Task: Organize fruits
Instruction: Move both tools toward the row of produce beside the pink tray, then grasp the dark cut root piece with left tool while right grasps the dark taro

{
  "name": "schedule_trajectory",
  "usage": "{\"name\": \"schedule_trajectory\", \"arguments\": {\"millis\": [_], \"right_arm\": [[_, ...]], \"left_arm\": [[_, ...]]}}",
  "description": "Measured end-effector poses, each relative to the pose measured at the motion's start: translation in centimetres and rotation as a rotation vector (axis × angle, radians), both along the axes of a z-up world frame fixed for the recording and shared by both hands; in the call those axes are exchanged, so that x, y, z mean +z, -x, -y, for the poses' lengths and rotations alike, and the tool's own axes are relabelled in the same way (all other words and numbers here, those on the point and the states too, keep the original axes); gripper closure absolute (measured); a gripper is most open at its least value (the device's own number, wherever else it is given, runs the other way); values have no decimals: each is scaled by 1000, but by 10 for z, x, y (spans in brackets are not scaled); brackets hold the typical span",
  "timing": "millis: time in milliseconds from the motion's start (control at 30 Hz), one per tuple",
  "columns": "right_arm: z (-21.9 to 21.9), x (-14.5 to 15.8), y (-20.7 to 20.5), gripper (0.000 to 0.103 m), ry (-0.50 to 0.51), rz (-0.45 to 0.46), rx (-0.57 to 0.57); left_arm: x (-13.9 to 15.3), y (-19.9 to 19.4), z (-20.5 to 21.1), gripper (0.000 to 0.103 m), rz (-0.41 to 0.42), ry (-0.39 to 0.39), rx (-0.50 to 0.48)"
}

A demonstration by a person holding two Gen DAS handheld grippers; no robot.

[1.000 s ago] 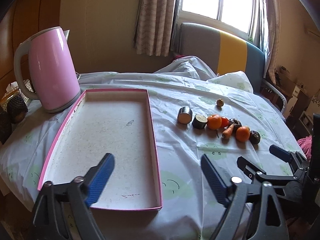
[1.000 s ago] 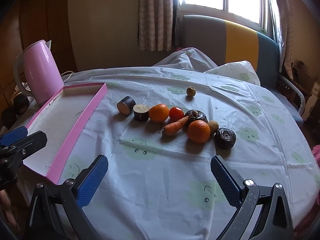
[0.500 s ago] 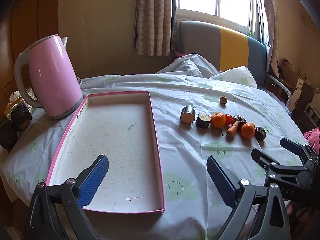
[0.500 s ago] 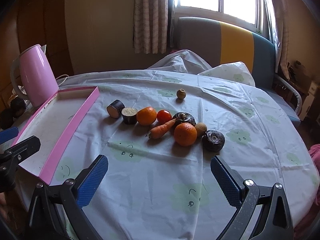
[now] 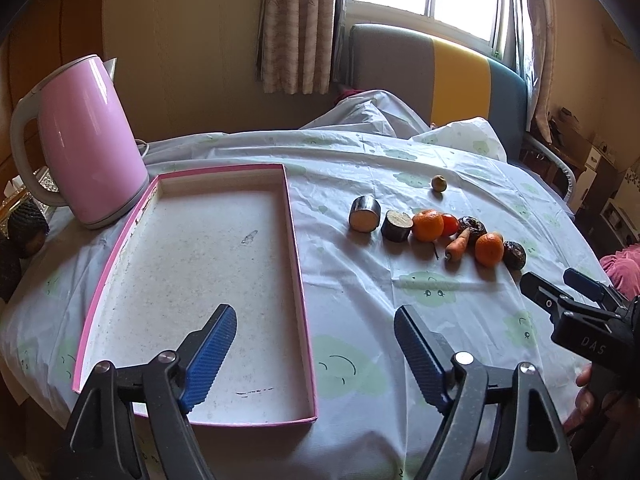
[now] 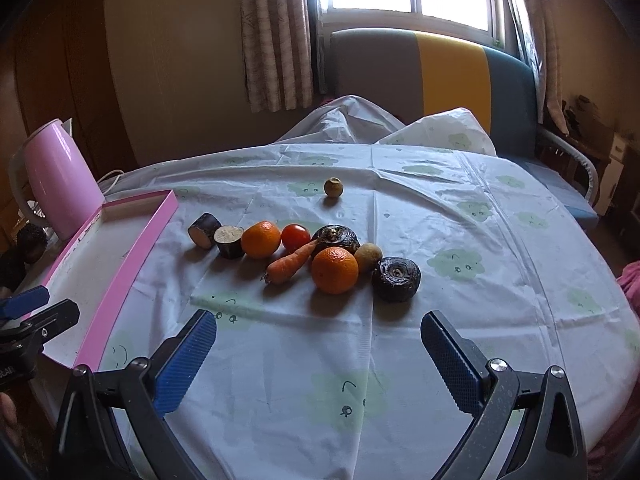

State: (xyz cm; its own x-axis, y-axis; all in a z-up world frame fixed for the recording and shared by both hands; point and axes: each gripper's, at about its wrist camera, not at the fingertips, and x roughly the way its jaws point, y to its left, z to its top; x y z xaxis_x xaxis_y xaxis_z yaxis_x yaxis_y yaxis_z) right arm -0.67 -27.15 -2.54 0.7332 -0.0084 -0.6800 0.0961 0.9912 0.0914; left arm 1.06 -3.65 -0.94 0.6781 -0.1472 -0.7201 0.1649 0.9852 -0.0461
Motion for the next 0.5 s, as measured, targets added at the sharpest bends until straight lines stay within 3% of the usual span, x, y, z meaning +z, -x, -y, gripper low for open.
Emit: {"name": "schedule_trajectory", "arguments": {"millis": [200, 367, 500], "right_arm": [[11, -4, -2, 20, -27, -18, -13], [27, -9, -6, 40, -84, -39, -29], [46, -13, -8, 49, -130, -56, -71]], "left_arm": [[0, -6, 8, 23, -8, -3, -44], [-2, -18, 13, 33, -48, 14, -62], [0, -28, 19, 43, -53, 14, -86]]}}
